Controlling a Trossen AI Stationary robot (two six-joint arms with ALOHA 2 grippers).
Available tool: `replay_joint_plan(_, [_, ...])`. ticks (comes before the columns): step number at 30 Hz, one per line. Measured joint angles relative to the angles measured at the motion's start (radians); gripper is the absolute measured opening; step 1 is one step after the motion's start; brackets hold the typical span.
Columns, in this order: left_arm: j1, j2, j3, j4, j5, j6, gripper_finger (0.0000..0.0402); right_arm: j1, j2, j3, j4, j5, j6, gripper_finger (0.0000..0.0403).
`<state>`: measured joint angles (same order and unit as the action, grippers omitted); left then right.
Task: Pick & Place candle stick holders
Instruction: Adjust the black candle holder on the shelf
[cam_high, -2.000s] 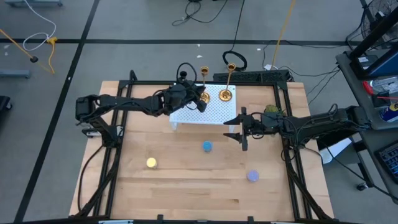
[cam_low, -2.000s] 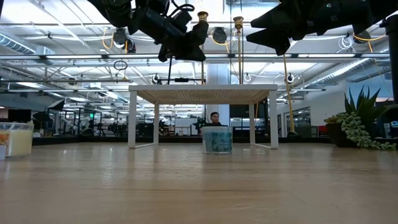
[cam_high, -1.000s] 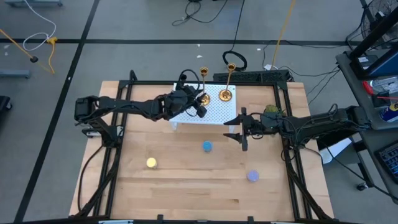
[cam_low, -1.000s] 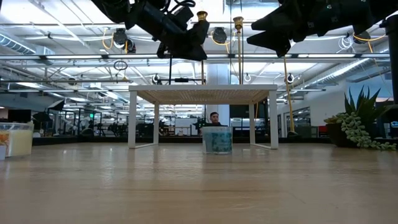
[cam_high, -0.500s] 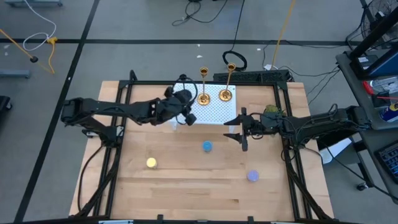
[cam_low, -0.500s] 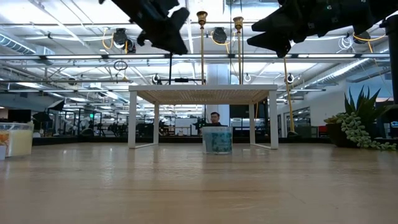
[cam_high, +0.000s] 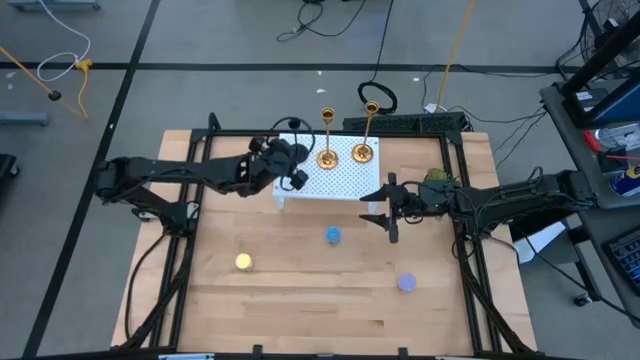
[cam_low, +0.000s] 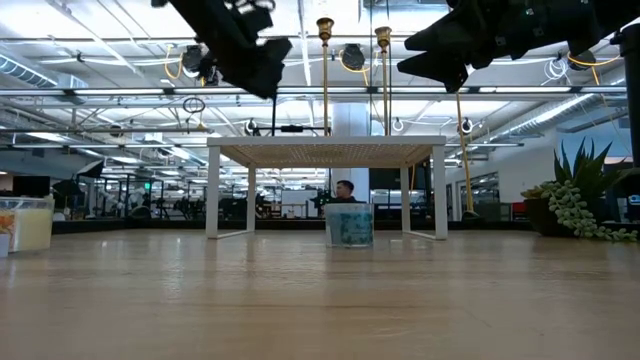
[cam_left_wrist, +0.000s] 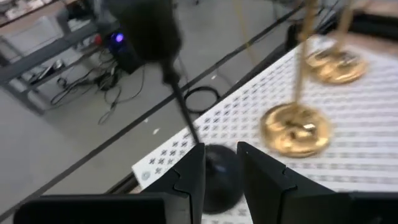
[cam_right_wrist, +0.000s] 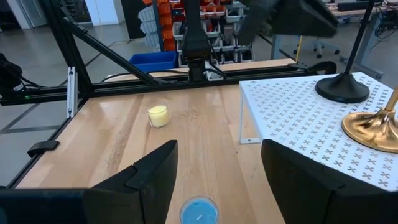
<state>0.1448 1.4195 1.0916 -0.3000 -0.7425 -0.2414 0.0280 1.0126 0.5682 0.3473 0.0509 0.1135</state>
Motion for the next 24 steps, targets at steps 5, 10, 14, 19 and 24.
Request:
replay_joint_plan(5, [0.058,0.014,0.000,0.028,0.021,-0.001,0.0099,0.000,0.000,0.000,0.000,0.000,0.017,0.0228])
replay_joint_plan(10, [0.092,0.021,0.000,0.058,0.061,0.000,0.0099,0.000,0.000,0.000,0.000,0.000,0.017,0.0228])
replay_joint_plan(14, [0.108,0.022,0.000,0.074,0.064,0.007,0.0099,0.000,0.000,0.000,0.000,0.000,0.017,0.0228])
replay_joint_plan(19, [0.113,0.022,0.000,0.044,0.064,0.011,0.0099,0.000,0.000,0.000,0.000,0.000,0.017,0.0228])
replay_joint_plan(24, [0.112,0.022,0.000,0.040,0.064,0.033,0.0099,0.000,0.000,0.000,0.000,0.000,0.017,0.0228])
